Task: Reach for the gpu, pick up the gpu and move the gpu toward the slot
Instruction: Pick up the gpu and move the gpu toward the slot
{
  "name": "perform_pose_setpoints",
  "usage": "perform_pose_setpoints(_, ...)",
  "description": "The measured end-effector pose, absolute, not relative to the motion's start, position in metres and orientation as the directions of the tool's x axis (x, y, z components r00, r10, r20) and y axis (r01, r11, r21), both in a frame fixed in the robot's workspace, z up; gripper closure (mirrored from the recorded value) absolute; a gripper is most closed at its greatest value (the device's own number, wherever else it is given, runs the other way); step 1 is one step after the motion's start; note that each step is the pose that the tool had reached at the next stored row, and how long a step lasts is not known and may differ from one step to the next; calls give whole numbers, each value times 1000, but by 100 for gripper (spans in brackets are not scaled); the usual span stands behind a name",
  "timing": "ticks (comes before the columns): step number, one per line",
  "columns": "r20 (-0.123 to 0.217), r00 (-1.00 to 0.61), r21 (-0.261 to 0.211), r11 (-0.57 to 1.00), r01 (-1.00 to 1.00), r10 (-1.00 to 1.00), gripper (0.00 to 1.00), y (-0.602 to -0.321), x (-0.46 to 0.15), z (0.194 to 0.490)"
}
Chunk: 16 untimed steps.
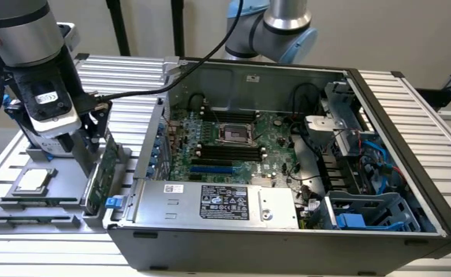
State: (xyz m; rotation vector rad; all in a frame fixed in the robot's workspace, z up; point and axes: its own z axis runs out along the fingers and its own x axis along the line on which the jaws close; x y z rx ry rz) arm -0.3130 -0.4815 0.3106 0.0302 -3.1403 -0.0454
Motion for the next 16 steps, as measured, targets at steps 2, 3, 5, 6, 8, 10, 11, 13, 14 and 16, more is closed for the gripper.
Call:
perform_pose_setpoints(2, 0, -1000, 29, 999, -19, -19, 52, -481, -313, 307)
perform_pose_setpoints(3, 0, -1000, 29, 999, -19, -19, 52, -482, -313, 305)
perform_pose_setpoints(5, 0, -1000, 29, 999, -19, -19, 52, -482, -313, 302)
perform_pose_setpoints(6, 0, -1000, 29, 999, -19, -19, 52, -482, -313, 300)
perform_pose_setpoints(8, 0, -1000, 29, 999, -19, -19, 52, -482, -313, 296)
perform_pose_setpoints(10, 0, -1000, 29, 999, -19, -19, 52, -482, -313, 292)
perform_pose_setpoints(11, 0, -1000, 29, 999, -19, -19, 52, -482, -313, 291)
perform_pose_setpoints(13, 0, -1000, 29, 999, -19, -19, 52, -482, -313, 287)
perform_pose_setpoints(14, 0, -1000, 29, 999, -19, -19, 52, -482, -313, 285)
perform_pose_setpoints(16, 0, -1000, 29, 999, -19, -19, 52, -482, -313, 281)
